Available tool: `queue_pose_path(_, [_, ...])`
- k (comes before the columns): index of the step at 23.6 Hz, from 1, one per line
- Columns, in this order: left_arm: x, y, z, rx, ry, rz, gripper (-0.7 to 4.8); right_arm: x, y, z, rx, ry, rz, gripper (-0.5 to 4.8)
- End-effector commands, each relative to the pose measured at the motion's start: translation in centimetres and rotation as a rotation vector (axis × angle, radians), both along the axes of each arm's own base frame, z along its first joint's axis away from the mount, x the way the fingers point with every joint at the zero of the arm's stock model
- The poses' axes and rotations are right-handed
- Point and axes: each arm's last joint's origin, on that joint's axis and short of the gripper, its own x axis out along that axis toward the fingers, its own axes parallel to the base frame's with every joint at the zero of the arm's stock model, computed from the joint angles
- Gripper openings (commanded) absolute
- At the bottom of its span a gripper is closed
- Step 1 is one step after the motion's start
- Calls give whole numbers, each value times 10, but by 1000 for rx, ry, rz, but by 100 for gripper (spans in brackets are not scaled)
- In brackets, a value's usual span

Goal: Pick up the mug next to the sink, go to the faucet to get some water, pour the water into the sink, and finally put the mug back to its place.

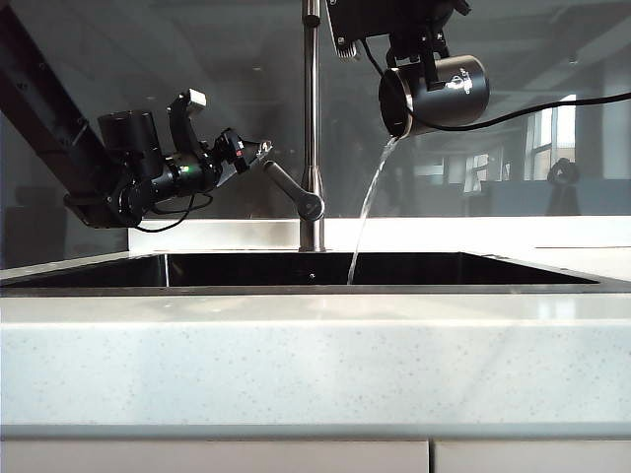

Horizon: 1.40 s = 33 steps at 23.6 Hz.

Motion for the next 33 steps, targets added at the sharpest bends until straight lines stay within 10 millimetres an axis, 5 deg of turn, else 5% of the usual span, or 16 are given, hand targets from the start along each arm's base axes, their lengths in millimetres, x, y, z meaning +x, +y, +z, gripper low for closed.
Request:
queue_pose_path(1, [-1,0,3,-1,-9,-5,371,-6,-2,17,-2,-68,-3,-1])
queue_pose_path(12, [-1,0,2,-1,-6,-6,371,-9,-3,21,83,-75,-9,-1])
queue_pose_path(16, [-1,-1,2,4,-4,-20,371,-9,-6,20,590,-95,-109,-1])
queue_pose_path(25, [-1,-1,2,-14,22,-44,371,-6,-36,5,1351,103,-151,-1])
queue_pose_path(33, [-2,-1,2,-13,37,-80,371,-19,-89,-24,1629,24,-153,-1])
